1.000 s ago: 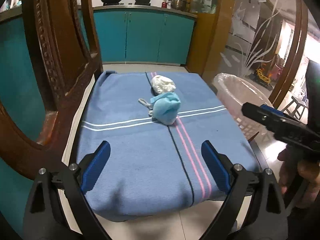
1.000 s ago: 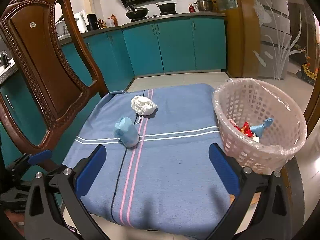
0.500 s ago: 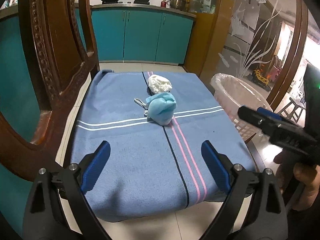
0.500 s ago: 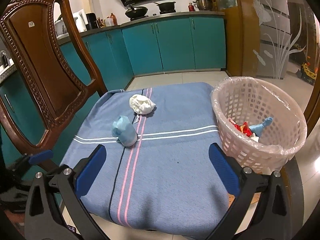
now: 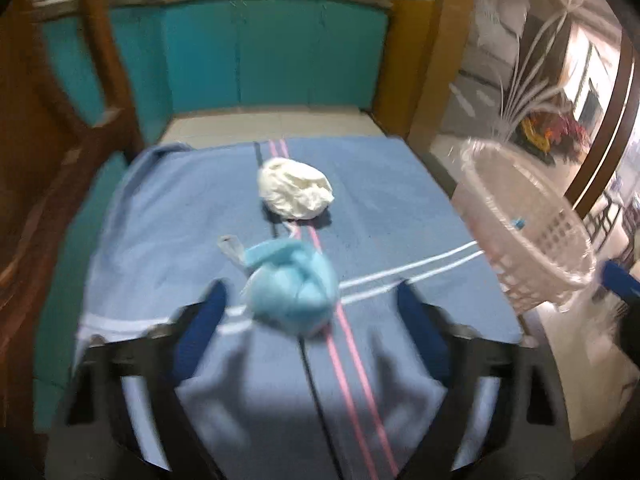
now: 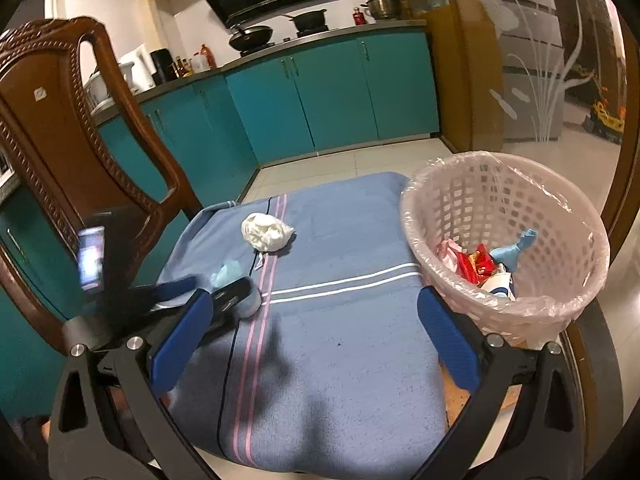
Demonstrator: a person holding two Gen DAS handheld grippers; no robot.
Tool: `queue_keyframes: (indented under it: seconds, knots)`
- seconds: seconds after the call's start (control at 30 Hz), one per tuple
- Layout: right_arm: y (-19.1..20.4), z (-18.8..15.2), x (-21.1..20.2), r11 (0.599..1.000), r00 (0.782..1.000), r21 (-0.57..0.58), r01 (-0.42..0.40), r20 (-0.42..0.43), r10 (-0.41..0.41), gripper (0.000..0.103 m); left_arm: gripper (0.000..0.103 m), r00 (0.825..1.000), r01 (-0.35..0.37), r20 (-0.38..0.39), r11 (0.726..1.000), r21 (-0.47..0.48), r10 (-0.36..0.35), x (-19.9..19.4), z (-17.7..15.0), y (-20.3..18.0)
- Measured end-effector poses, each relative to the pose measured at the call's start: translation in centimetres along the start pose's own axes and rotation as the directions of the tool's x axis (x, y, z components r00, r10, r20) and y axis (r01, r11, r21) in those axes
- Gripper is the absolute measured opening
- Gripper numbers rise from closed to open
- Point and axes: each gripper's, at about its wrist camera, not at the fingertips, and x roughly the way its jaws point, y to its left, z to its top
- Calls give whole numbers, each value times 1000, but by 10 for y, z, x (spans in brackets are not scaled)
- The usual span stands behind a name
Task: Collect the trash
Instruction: 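Grasp the second blue face mask with the left gripper, then grasp the white tissue with the right gripper while the left holds the mask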
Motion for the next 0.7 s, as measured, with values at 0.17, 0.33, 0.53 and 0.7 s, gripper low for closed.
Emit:
queue_keyframes:
  seconds: [0.17, 0.33, 0.53, 0.7]
  knots:
    - [5, -3, 8, 1000, 1000, -22, -8, -17, 7, 100, 6, 1000, 24, -15, 999, 21, -24, -16, -1, 10]
    - [21, -9, 43, 996, 996, -92, -18, -84, 11, 100, 6, 986, 41, 162, 999, -8, -39, -127, -26, 32]
    - [58, 2, 100, 990, 985, -140, -35, -172, 10, 100, 7, 964, 49, 266, 996, -68, -29, -172, -45, 49]
    - [93, 39, 177, 981, 975, -189, 46, -205, -86, 100, 7, 971, 67, 237, 993, -96, -42, -162, -44, 57]
